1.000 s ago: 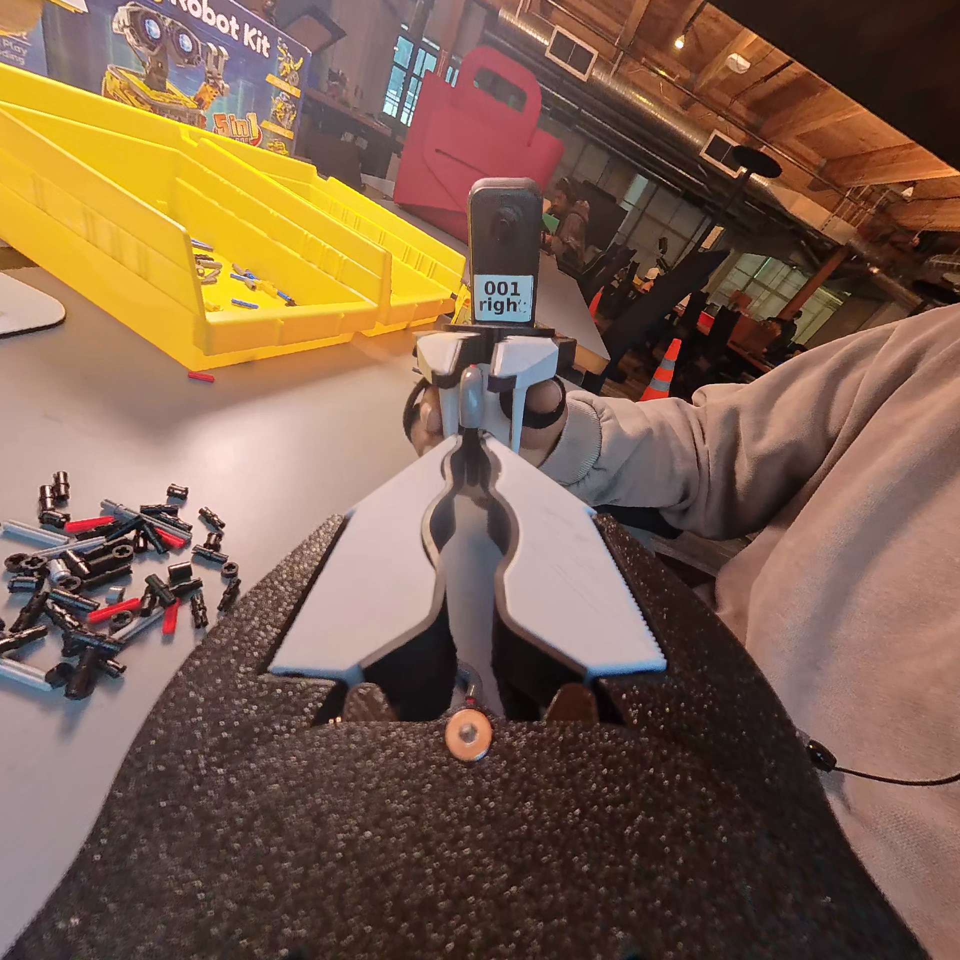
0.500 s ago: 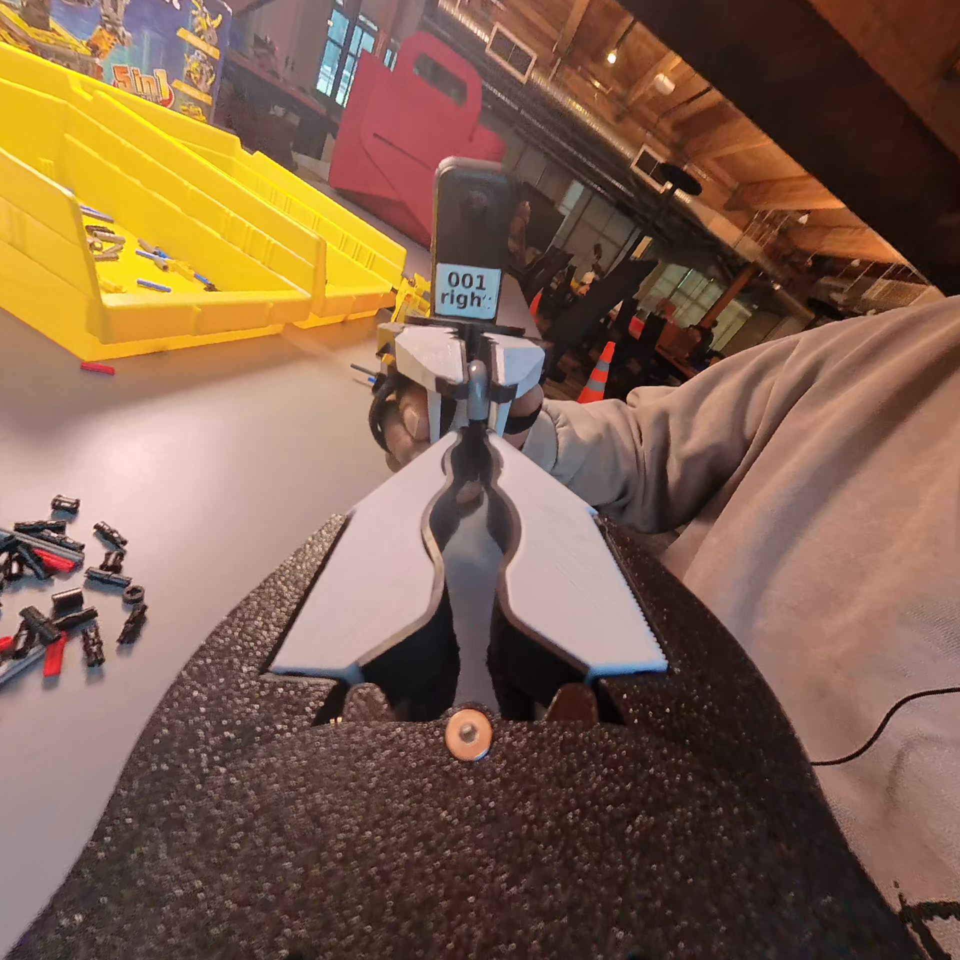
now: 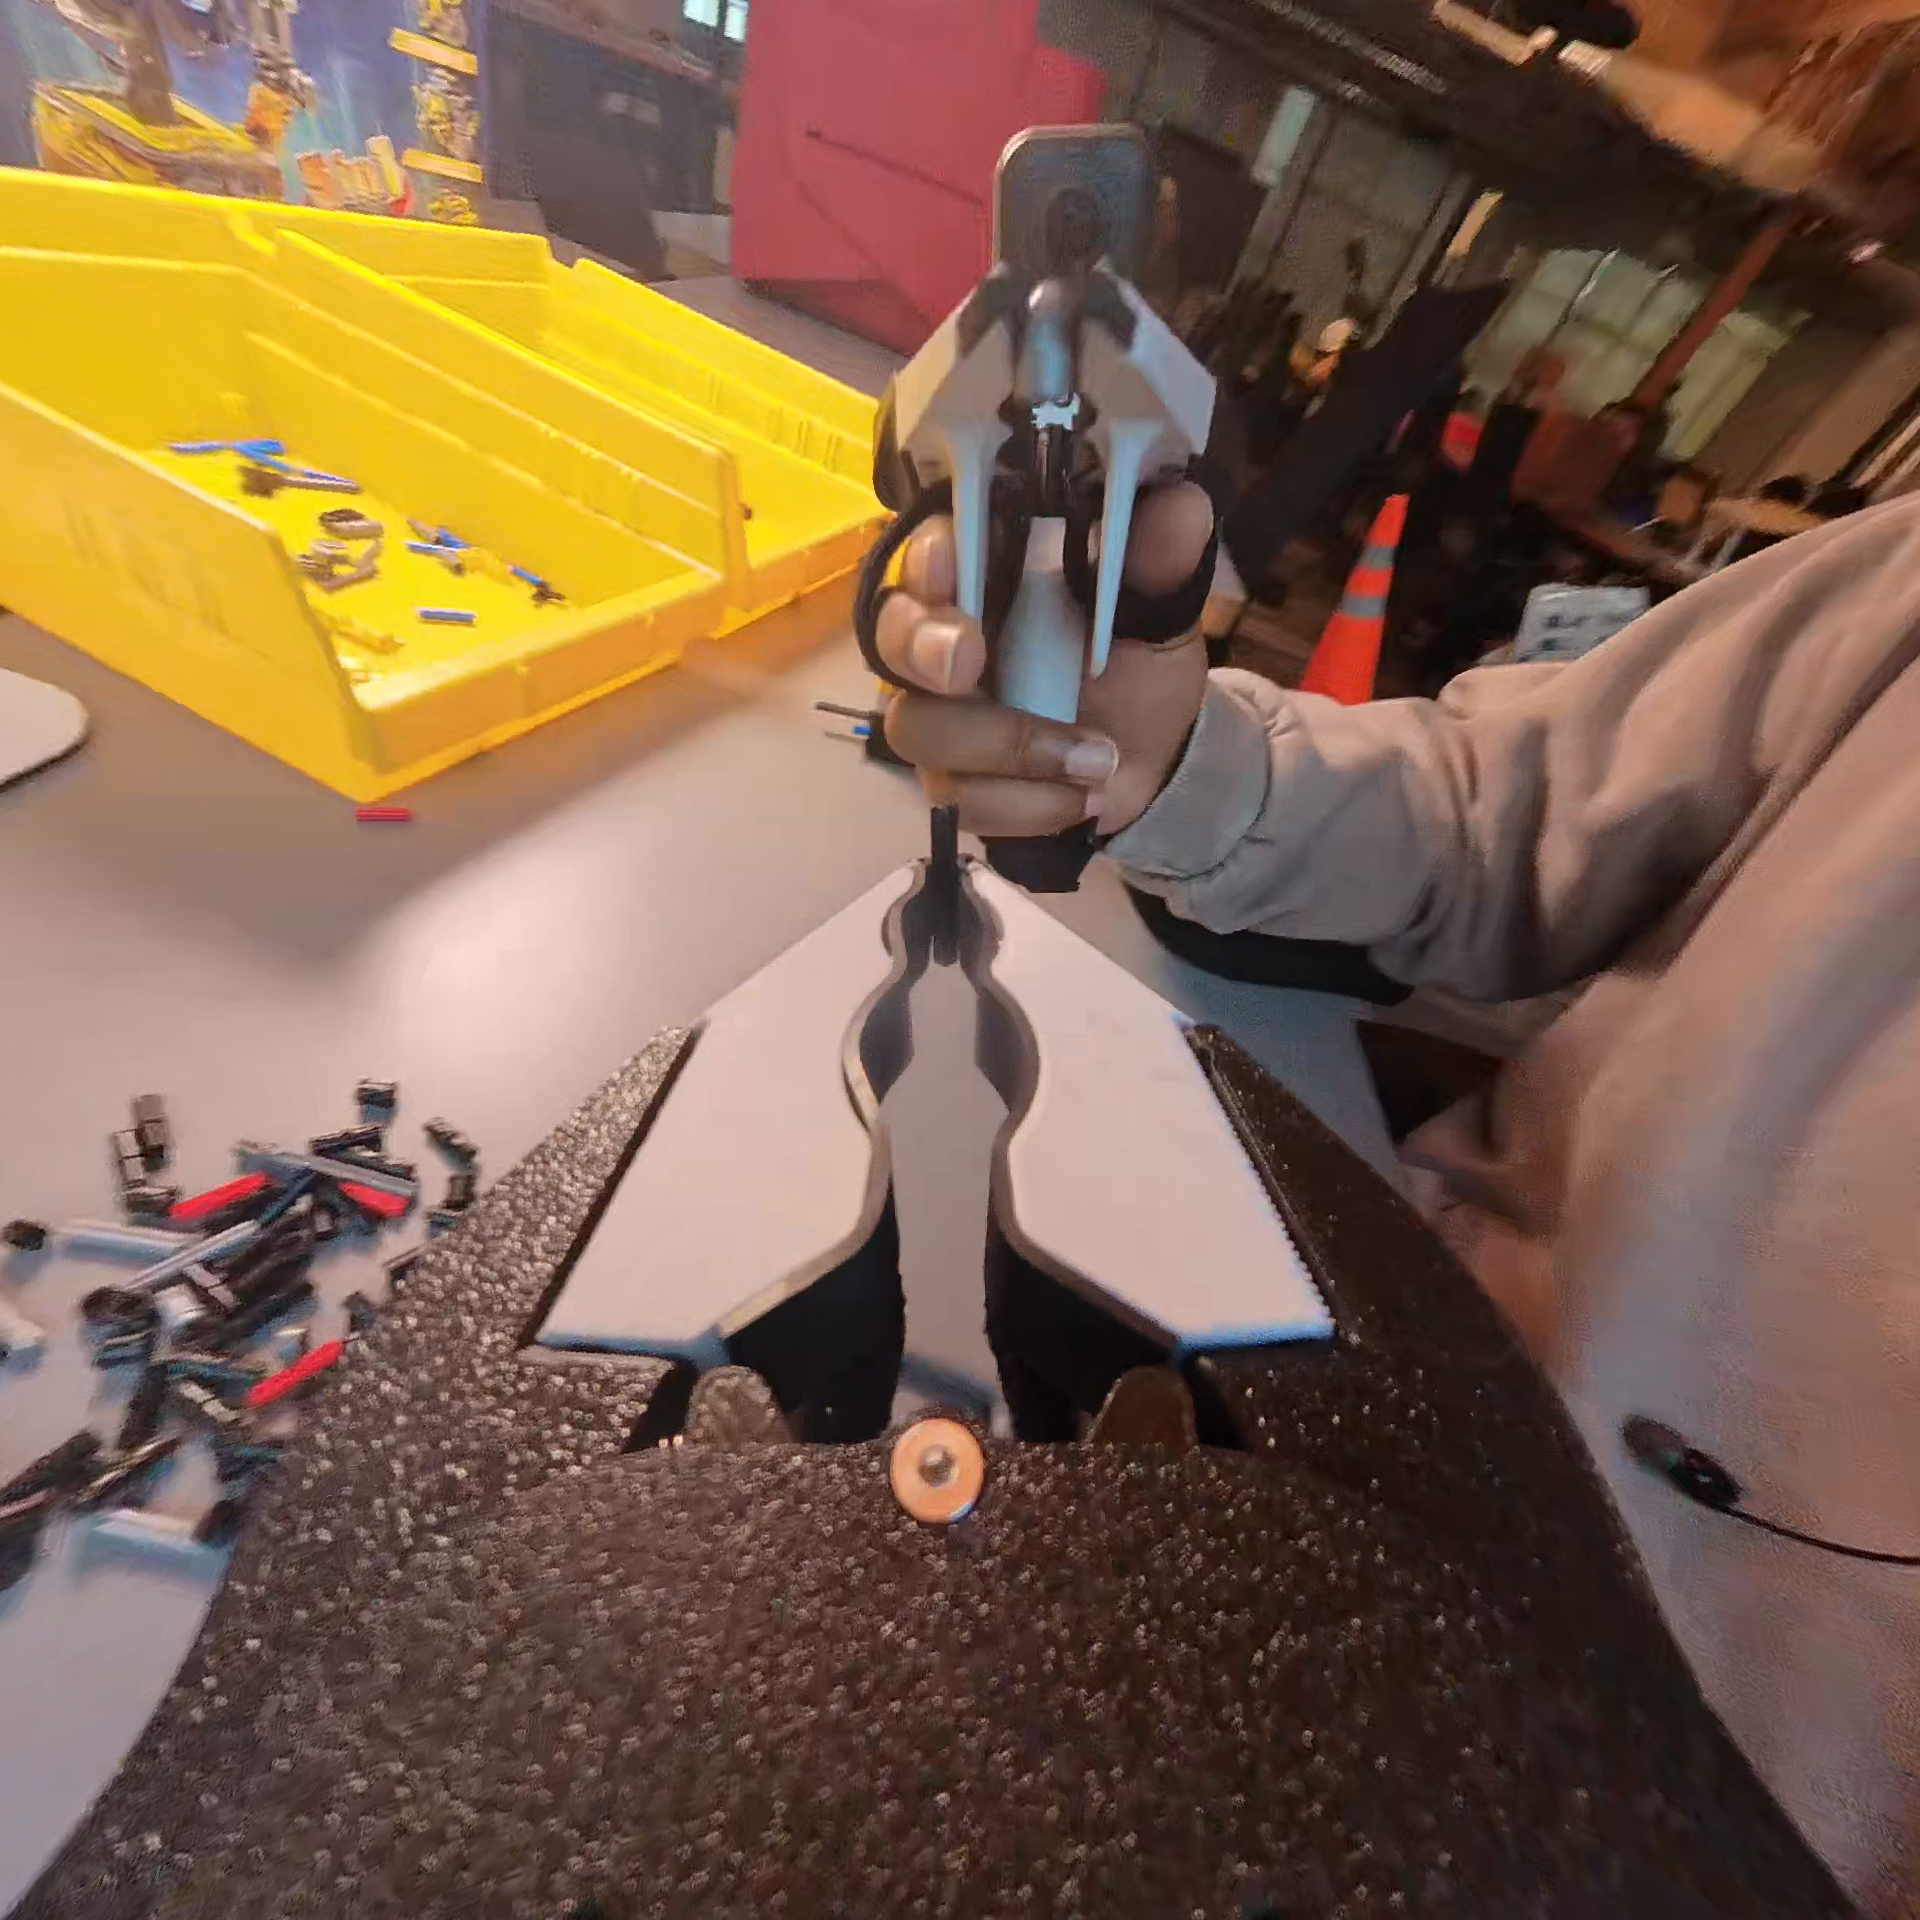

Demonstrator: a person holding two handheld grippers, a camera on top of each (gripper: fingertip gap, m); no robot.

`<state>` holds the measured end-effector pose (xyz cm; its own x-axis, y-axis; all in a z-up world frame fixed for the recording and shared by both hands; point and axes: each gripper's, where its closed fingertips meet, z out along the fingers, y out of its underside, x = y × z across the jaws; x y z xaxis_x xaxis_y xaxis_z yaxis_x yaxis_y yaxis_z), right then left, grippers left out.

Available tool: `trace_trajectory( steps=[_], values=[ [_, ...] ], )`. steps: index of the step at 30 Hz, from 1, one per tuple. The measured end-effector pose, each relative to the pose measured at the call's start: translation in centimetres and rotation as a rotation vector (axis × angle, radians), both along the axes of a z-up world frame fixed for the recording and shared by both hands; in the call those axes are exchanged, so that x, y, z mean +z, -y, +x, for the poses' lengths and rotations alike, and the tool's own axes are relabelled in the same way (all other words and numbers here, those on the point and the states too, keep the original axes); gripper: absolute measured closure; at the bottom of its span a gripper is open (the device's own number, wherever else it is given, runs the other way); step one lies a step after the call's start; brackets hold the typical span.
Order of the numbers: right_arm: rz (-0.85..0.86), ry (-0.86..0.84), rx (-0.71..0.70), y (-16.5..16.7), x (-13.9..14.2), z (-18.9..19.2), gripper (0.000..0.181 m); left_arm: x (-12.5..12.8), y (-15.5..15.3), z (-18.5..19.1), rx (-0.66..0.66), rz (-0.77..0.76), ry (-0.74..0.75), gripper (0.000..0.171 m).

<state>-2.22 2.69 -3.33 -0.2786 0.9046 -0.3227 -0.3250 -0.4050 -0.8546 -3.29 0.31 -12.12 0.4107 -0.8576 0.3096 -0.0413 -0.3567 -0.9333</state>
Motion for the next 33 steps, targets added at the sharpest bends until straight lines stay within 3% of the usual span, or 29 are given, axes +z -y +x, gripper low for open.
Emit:
trace_trajectory(
  steps=[2,5,11,16,20,24,28,33],
  values=[
    [0.039,0.065,-0.040,-1.2,-1.6,-0.2,0.177,-0.7,-0.2,-0.3,0.023,-0.021,0.012,0.168],
    [-0.018,0.037,-0.024,-2.1,-1.4,0.2,0.177,-2.4,-0.6,-0.9,0.074,-0.052,-0.016,0.168],
    [-0.034,0.211,-0.103,-3.6,-5.0,-0.9,0.176,-7.5,-5.2,-8.0,0.357,0.079,-0.520,0.167],
    [-0.072,0.239,-0.100,-4.1,-5.9,-1.1,0.176,-9.3,-6.5,-10.6,0.420,0.122,-0.715,0.168],
    [-0.079,0.246,-0.110,-4.3,-6.1,-1.1,0.176,-8.3,-7.0,-10.9,0.444,0.166,-0.718,0.167],
    [-0.041,0.325,-0.058,-3.5,-7.7,-1.8,0.176,-4.0,-9.8,-10.6,0.478,0.349,-0.769,0.167],
    [0.093,0.448,-0.069,-2.7,-10.6,-2.7,0.176,0.3,-13.1,-7.0,0.416,0.426,-0.712,0.167],
    [0.177,0.481,-0.056,-1.5,-11.1,-3.2,0.176,0.7,-16.1,-1.6,0.275,0.388,-0.706,0.167]
  ],
)
